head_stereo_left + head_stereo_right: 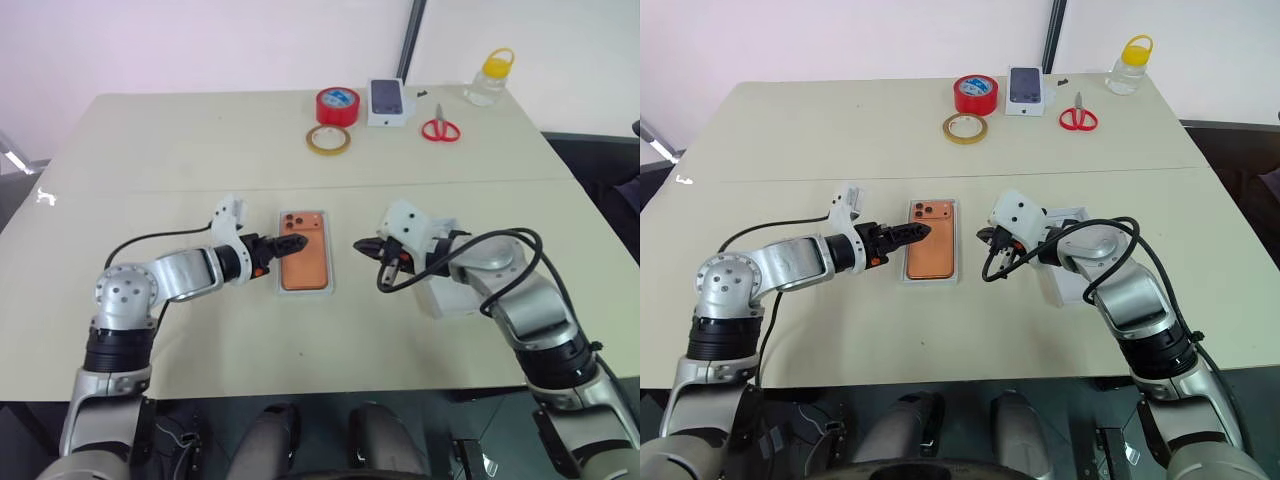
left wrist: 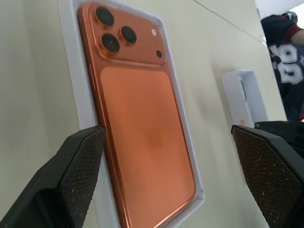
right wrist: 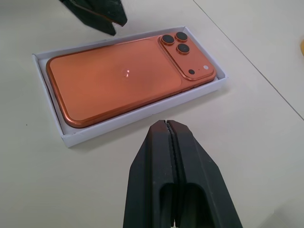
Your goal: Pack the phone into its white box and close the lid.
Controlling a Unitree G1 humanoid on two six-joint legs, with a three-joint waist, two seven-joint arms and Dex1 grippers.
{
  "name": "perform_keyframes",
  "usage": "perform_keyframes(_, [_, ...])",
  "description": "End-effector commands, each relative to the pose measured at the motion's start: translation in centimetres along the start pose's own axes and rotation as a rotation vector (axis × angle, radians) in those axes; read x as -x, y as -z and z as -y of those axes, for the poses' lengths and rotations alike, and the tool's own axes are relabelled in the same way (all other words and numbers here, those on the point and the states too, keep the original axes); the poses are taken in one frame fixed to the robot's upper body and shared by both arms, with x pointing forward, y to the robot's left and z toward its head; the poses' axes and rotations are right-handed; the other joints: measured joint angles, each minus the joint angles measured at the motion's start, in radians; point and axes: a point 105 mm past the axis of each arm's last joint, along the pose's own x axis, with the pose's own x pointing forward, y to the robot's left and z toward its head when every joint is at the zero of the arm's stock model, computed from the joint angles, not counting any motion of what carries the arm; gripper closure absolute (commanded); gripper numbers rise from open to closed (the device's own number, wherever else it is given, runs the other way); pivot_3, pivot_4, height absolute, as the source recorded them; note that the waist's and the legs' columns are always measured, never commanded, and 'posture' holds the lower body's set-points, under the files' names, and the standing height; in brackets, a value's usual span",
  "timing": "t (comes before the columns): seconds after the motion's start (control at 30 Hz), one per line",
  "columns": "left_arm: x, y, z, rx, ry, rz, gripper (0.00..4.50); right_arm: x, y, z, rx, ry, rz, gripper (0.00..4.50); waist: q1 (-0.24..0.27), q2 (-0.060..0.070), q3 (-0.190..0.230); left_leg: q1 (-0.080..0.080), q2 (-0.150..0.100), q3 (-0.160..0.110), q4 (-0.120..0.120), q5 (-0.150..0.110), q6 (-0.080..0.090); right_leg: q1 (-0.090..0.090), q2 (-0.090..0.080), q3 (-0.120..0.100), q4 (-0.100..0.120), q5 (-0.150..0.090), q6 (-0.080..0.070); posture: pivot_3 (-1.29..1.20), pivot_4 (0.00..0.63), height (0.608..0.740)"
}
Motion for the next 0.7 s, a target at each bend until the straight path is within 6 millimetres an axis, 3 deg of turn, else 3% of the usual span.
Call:
perform_keyframes(0.03, [0.5,-0.7,1.1,-0.103,0.014,0.013,0.06,0.1,-1.0,0.4,0.047,0.011,0.024,4.5,-0.001,0.0,0.0,0.0,0.0,0.0,0.0,0.0,0.0,0.0,0.0,0.0,0.0,0.0,0.0,0.0,0.15,0.74])
perform_keyframes(0.13, [1.2,-1.4,0.4,-0.209,-0.055,0.032,0.06,-0.3,-0.6,0.5,0.052,0.016,-0.011,4.5,-0.003,0.0,0.0,0.0,0.0,0.0,0.0,0.0,0.0,0.0,0.0,0.0,0.0,0.0,0.0,0.0,0.15,0.74])
perform_keyframes(0.3, [2.9,-3.3,-3.2,-0.444,-0.26,0.068,0.06,-2.1,0.7,1.4,0.051,0.075,-0.125,4.5,-0.001,0.0,0.0,0.0,0.0,0.0,-0.001,0.0,0.0,-0.001,0.001,0.0,0.0,0.0,0.0,0.0,0.15,0.74])
perform_keyframes(0.47, [2.7,-2.2,-4.9,-0.618,-0.29,-0.023,2.26,-3.8,1.3,1.9,0.056,0.087,-0.202,4.5,-0.001,0.0,0.002,0.0,0.0,0.0,-0.002,0.0,0.0,-0.001,0.0,0.0,0.0,0.0,0.0,0.0,0.15,0.74])
perform_keyframes(0.6, [1.7,-1.5,-5.4,-0.688,-0.29,-0.069,4.4,-4.6,0.8,1.4,0.081,0.067,-0.204,4.5,0.0,0.0,0.003,-0.001,0.0,0.0,-0.002,0.0,0.0,-0.001,-0.001,0.0,-0.002,0.0,0.0,0.0,0.15,0.74])
perform_keyframes(0.7, [0.8,-0.9,-5.5,-0.7,-0.282,-0.1,4.46,-5.2,0.8,1.7,0.112,0.092,-0.227,4.5,-0.001,0.0,0.003,-0.001,0.0,0.0,-0.002,0.0,0.0,-0.001,0.0,0.0,-0.001,0.0,0.0,0.0,0.15,0.74])
